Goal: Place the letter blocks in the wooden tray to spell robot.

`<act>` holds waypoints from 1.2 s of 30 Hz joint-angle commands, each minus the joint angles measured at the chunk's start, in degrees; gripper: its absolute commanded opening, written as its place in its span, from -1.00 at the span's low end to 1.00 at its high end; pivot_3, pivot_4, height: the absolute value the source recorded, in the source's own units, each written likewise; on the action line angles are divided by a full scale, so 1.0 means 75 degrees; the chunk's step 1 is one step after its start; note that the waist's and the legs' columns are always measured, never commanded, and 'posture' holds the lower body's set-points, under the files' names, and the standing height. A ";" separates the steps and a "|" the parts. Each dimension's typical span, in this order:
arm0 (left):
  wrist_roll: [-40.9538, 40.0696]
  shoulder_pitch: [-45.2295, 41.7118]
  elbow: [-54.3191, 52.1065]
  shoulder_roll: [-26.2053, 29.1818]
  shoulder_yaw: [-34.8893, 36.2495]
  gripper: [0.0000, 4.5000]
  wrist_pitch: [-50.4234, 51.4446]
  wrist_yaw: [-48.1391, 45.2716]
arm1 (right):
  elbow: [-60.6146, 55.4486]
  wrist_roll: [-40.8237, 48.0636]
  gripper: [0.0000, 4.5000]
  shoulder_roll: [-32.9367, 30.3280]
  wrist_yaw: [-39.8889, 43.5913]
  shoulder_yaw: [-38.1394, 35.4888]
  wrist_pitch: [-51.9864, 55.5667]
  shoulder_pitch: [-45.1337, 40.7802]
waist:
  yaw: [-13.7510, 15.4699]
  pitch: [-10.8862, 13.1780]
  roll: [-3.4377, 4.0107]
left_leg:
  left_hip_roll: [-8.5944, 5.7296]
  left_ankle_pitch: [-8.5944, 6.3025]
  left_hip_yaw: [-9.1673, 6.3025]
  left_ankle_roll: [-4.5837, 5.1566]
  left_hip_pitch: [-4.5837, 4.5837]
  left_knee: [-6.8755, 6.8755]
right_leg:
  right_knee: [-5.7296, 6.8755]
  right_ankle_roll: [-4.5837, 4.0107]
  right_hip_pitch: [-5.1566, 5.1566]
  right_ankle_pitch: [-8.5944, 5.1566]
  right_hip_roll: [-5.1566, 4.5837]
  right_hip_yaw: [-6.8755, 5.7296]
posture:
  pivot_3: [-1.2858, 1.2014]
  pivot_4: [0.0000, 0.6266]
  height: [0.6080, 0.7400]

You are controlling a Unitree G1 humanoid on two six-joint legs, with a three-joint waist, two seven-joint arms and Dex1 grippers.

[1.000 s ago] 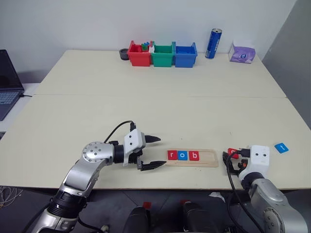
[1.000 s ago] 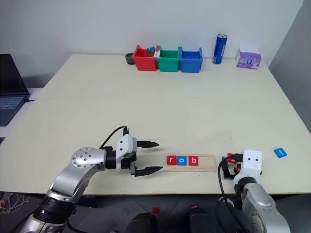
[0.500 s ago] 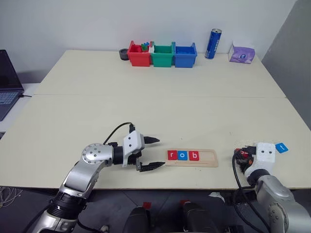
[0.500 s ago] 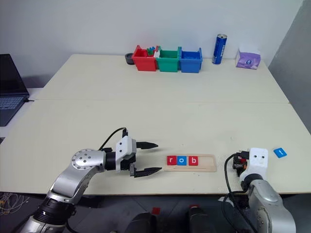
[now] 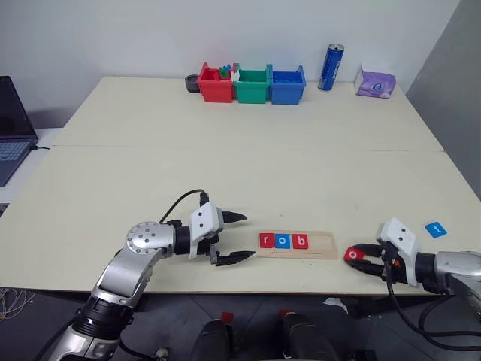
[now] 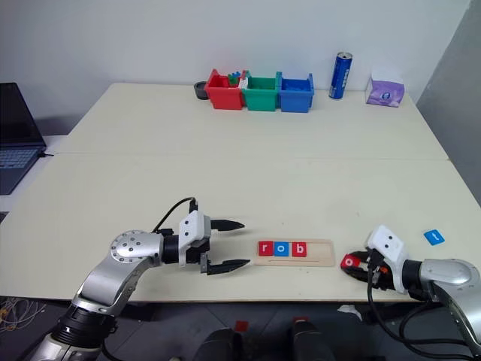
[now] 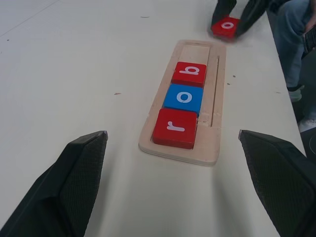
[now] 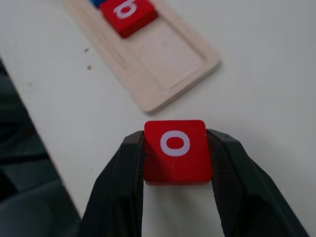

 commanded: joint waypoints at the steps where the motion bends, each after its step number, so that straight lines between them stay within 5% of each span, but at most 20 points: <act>1: -0.0062 -0.0041 -0.0260 0.0025 0.0010 1.00 -0.0008 0.0002 | 0.0551 -0.0443 -0.35 -0.0139 0.0408 0.0366 -0.0697 -0.0583 | -0.0013 0.0001 -0.0002 | 0.0000 0.0000 0.0001 0.0000 0.0004 0.0000 | 0.0001 0.0002 0.0000 0.0002 0.0000 -0.0001 | 0.03 -0.52 1.00; 2: -0.0055 -0.0058 -0.0283 0.0013 -0.0004 1.00 0.0023 0.0026 | 0.0697 -0.0480 -0.35 -0.0165 0.0526 0.0450 -0.0748 -0.0728 | -0.0012 0.0001 -0.0003 | 0.0000 0.0000 0.0000 0.0000 0.0008 0.0001 | 0.0003 0.0006 0.0000 0.0004 0.0000 0.0000 | 0.03 -0.52 1.00; 11: -0.0020 -0.0147 -0.0347 -0.0041 -0.0049 1.00 0.0157 0.0101 | 0.1010 -0.0374 0.98 -0.0736 0.1093 0.0151 -0.0542 -0.1304 | 0.0011 0.0002 -0.0002 | 0.0002 0.0000 -0.0001 0.0000 0.0005 0.0004 | 0.0003 0.0008 0.0001 0.0006 -0.0007 -0.0001 | 0.03 -0.52 1.00; 28: -0.0040 -0.0067 -0.0461 -0.0006 -0.0013 1.00 0.0227 0.0139 | -0.0771 -0.0216 0.98 0.0392 -0.0983 -0.0213 0.1262 -0.0024 | 0.0021 -0.0001 -0.0004 | 0.0005 0.0001 -0.0007 -0.0001 0.0002 0.0007 | 0.0003 0.0009 0.0002 0.0006 -0.0007 0.0001 | 0.03 -0.52 1.00; 32: -0.0049 -0.0095 -0.0514 0.0013 0.0002 1.00 0.0294 0.0128 | -0.0768 -0.0196 0.61 0.0446 -0.1164 -0.0246 0.1348 0.0087 | 0.0021 -0.0001 -0.0006 | 0.0005 0.0001 -0.0004 -0.0001 0.0001 0.0007 | 0.0003 0.0009 0.0002 0.0006 -0.0007 0.0000 | 0.03 -0.52 1.00; 36: -0.0049 -0.0104 -0.0529 0.0047 0.0026 1.00 0.0326 0.0113 | -0.0775 -0.0067 -0.02 0.0390 -0.1133 -0.0376 0.1450 0.0142 | 0.0021 -0.0001 -0.0005 | 0.0005 0.0001 -0.0003 -0.0001 0.0000 0.0006 | 0.0003 0.0009 0.0002 0.0005 -0.0007 -0.0001 | 0.03 -0.52 1.00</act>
